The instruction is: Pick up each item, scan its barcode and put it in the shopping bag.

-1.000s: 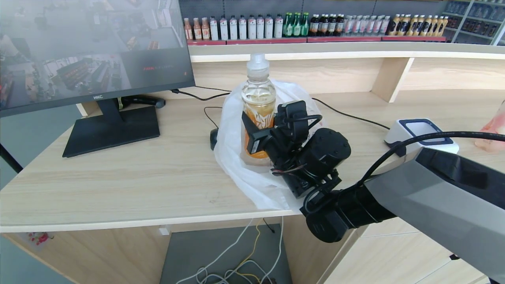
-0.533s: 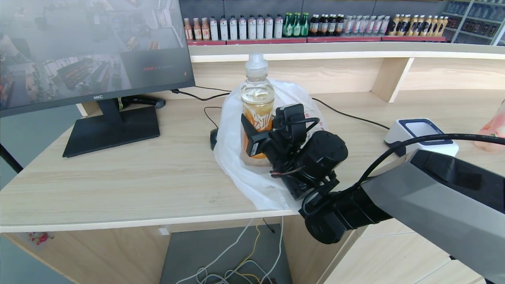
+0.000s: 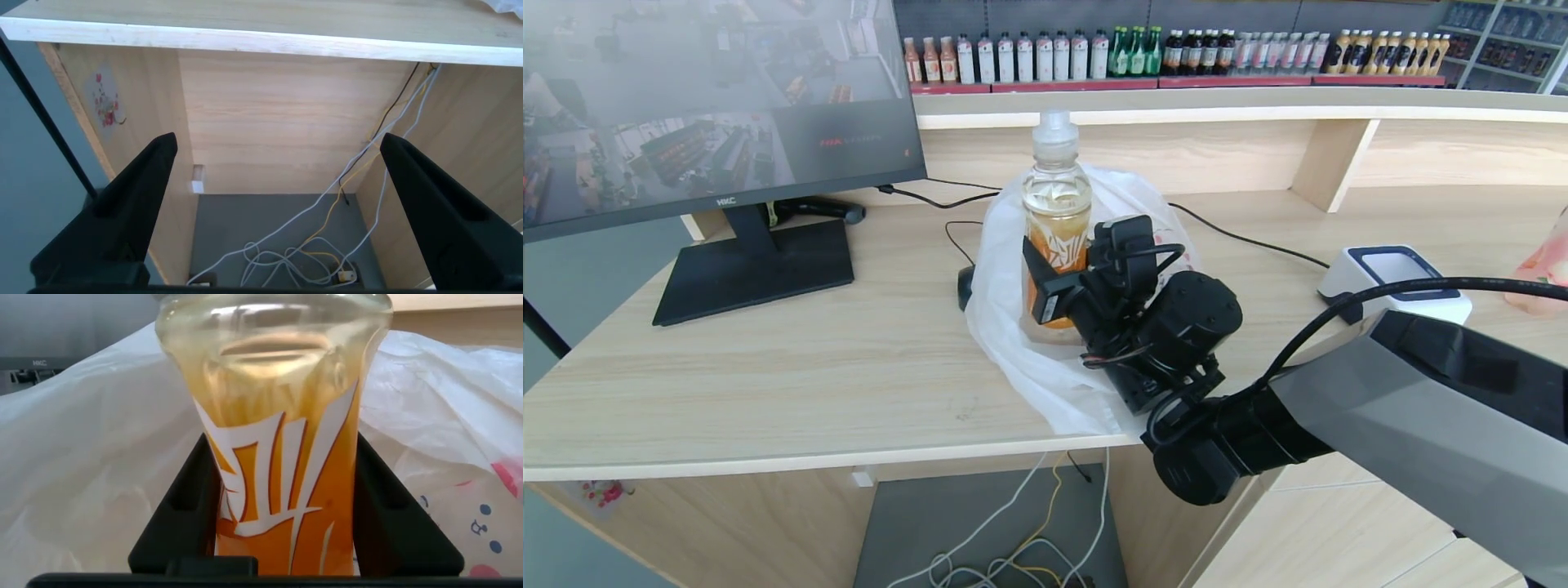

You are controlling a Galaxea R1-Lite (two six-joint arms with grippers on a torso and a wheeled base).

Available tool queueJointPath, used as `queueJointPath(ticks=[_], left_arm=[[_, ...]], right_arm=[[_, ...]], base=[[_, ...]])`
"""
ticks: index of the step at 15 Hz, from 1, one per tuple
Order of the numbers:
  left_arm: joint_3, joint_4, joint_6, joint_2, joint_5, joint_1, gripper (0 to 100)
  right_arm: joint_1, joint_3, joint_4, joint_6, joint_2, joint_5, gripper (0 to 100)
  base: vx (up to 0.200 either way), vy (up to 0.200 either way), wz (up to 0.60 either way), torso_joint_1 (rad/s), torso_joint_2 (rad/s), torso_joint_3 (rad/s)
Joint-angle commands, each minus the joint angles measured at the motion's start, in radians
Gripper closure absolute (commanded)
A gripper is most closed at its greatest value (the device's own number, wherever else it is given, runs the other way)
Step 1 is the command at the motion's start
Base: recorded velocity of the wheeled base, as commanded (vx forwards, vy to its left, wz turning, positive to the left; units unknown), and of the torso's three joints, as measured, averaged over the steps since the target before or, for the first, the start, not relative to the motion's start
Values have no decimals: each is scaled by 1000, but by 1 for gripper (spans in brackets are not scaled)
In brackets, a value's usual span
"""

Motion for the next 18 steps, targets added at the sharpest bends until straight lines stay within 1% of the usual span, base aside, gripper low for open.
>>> queueJointPath(ticks=[1,5,10,12,14,17,18], left_arm=[[0,0,-1,0,0,0,0],[0,0,-1,0,0,0,0],[0,0,-1,0,0,0,0],[0,0,1,0,0,0,0],[0,0,-1,0,0,0,0],[0,0,-1,0,0,0,0],[0,0,-1,0,0,0,0]], right_arm=[[0,-1,-1,0,-4,-1,0],[0,13,-1,3,-28,-1,0],[2,104,-8,3,-107,-1,0],[3,180,-8,3,-177,0,0],[3,289,-11,3,-266,2,0],[3,392,-11,5,-367,5,0],[3,455,-11,5,-413,11,0]], base=[[0,0,0,0,0,0],[0,0,0,0,0,0],[0,0,0,0,0,0],[0,0,0,0,0,0],[0,0,0,0,0,0],[0,0,0,0,0,0],[0,0,0,0,0,0]])
